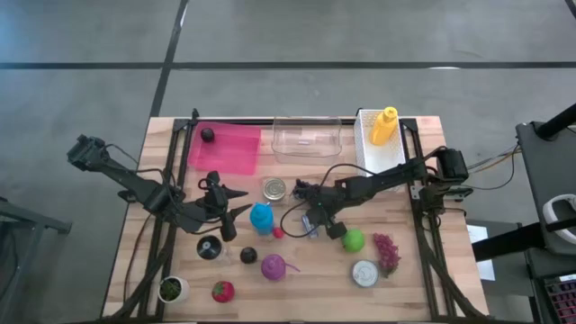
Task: Pick & Place Food Item
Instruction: Put the blue tuna can into the transparent bin
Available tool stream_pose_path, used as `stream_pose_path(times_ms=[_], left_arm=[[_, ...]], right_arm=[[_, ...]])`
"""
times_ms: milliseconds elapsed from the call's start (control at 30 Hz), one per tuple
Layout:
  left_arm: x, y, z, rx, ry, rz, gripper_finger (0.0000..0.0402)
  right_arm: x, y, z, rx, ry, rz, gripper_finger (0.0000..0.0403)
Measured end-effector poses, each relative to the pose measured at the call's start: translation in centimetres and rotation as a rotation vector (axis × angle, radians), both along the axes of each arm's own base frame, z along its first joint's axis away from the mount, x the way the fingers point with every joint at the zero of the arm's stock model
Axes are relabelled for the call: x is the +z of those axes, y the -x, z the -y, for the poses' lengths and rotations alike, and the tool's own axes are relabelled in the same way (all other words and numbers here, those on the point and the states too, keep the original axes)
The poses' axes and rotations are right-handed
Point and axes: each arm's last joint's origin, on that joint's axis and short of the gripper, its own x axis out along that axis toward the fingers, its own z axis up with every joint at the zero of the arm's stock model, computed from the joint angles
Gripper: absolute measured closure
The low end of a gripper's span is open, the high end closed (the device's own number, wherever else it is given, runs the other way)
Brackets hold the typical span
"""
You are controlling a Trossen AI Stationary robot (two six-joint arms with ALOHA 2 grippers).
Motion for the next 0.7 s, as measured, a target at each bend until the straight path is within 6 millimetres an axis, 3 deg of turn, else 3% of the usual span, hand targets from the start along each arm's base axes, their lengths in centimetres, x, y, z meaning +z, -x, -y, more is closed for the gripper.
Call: stream_pose_path(times_ms=[300, 700], left_arm=[[0.0, 0.0, 0.0, 0.0, 0.0, 0.0, 0.0233], [0.0, 0.0, 0.0, 0.0, -0.002, -0.003, 0.0233]], right_arm=[[0.3, 0.1, 0.0, -0.011, -0.006, 0.0, 0.0381], [5.0, 2.6, 0.1, -0.091, -0.038, 0.005, 0.0381]])
